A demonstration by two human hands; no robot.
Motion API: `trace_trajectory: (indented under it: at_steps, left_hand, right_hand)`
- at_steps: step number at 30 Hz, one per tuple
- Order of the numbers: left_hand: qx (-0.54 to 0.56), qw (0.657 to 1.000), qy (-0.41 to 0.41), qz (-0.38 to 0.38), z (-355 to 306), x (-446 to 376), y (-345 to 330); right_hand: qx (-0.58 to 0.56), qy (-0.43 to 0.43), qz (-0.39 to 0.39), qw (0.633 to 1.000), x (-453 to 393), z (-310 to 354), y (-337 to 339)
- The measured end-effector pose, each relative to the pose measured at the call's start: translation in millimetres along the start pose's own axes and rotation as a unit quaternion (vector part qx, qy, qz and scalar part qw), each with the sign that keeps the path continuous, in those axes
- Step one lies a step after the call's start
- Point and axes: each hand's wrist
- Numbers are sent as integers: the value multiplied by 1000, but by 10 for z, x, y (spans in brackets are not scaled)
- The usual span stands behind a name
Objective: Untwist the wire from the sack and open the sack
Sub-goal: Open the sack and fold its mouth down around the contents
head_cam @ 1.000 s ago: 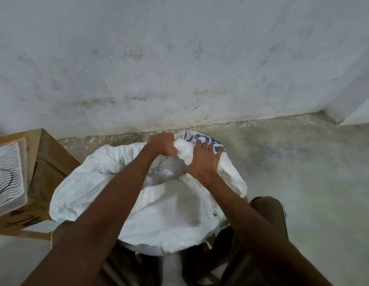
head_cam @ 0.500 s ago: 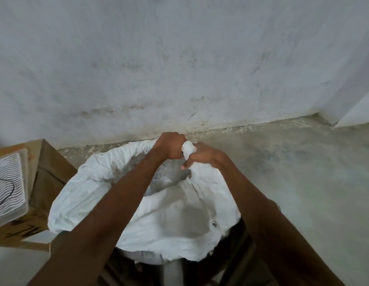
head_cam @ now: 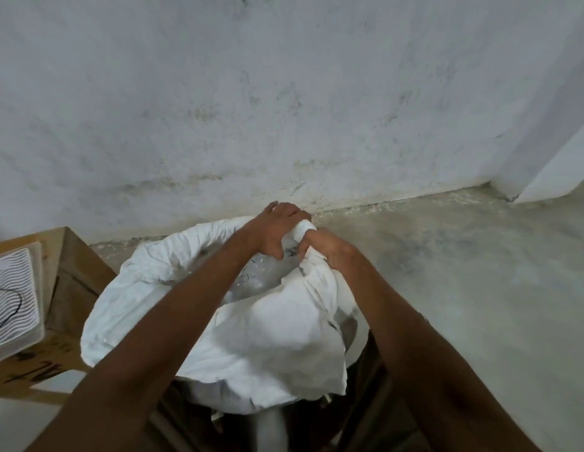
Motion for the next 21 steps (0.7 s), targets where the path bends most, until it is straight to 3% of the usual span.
trace_trajectory:
  at_steps: [2, 5, 8, 11, 14, 17, 19, 21]
  left_hand:
    - [-26, 999, 21, -34, -85, -8, 26]
    - [-91, 989, 113, 22, -234, -92, 170]
    - [-123, 977, 153, 85, -250, -160, 232]
    - [-55, 984, 154, 74, -166, -136, 279]
    - [121, 981, 154, -10, -205, 54, 332]
    - [306, 929, 175, -116, -542, 473, 335]
    - [312, 932, 169, -67, -853, 838, 344]
    - [185, 964, 189, -11, -1124, 1159, 295]
  right_hand:
    - [-28, -37, 76, 996, 26, 37, 23]
    - [-62, -41, 95, 993, 34, 19, -20]
    - [17, 13, -27, 999, 153, -65, -122]
    - [134, 40, -137, 981, 267, -208, -233]
    - [-10, 16, -130, 991, 212, -297, -292]
    - [-149, 17, -125, 981, 246, -230, -283]
    - [-207, 20, -84, 974, 196, -150, -255]
    - [-277, 1, -49, 960, 50, -76, -235]
Point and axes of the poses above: each hand's wrist, its own x-axis away from the middle knuckle, its own y-axis out of the back of the hand, z = x × y, and after that the axes turned 11 degrees about -x, right-handed
